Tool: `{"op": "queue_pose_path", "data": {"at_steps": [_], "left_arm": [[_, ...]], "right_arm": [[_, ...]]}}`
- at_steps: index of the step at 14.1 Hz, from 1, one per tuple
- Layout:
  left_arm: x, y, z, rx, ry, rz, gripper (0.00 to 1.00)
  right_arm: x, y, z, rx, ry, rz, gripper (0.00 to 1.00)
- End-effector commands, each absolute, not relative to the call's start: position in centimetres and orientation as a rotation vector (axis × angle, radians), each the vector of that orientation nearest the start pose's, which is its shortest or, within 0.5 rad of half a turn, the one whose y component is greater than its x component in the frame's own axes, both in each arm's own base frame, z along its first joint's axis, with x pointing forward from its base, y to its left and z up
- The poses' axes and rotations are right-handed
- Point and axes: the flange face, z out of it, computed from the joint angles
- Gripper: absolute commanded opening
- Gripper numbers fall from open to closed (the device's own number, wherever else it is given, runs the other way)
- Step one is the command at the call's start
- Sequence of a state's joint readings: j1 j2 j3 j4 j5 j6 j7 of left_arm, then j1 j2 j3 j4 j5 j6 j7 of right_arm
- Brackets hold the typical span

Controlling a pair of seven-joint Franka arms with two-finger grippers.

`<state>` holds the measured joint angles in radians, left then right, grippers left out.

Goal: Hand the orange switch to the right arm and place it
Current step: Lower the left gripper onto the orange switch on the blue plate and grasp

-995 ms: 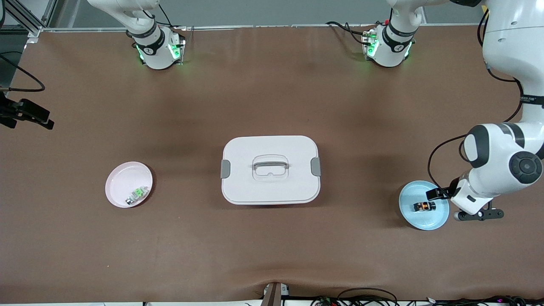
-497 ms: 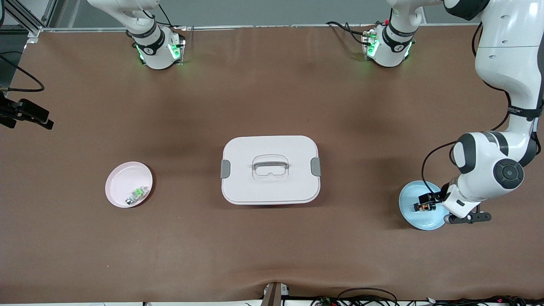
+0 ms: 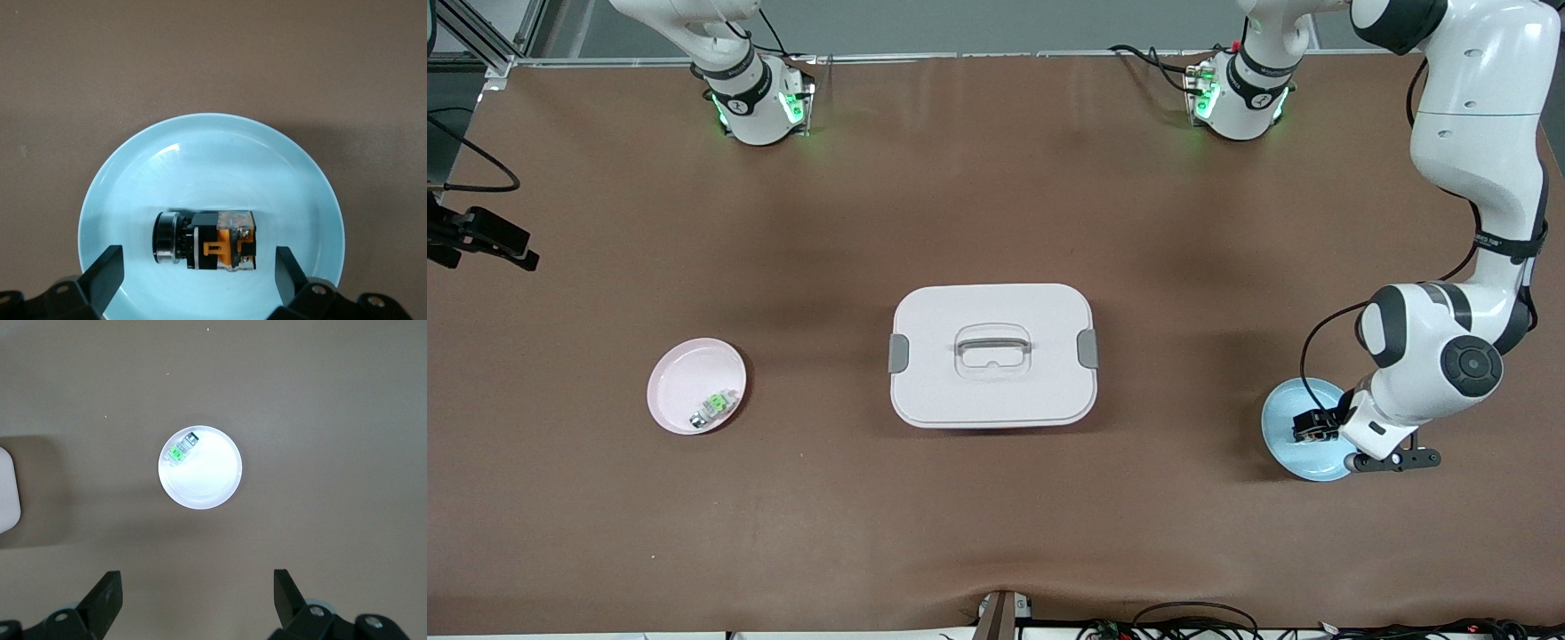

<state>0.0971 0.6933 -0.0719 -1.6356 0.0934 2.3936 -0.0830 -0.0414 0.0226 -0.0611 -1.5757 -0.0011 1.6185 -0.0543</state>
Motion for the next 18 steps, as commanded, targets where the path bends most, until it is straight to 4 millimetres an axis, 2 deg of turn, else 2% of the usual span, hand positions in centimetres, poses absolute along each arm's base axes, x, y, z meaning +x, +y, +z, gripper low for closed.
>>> {"op": "queue_pose_path", "data": {"at_steps": [1,11,18], "left_arm": [[69.9,2.4,21.9,-3.108,-0.077,-0.125,1.0],[69.7,2.4,20.1,-3.112,-0.073,-0.123,0.97],[69.7,2.5,19.6,-3.111,-0.073,-0.12,0.79]], "right_arm": [[56.0,-6.0,61.7,-3.138,0.097,-0.034,1.0],[56.0,-6.0,61.7,-3.138,0.097,-0.034,1.0],[56.0,-6.0,61.7,-3.138,0.097,-0.034,1.0]]}}
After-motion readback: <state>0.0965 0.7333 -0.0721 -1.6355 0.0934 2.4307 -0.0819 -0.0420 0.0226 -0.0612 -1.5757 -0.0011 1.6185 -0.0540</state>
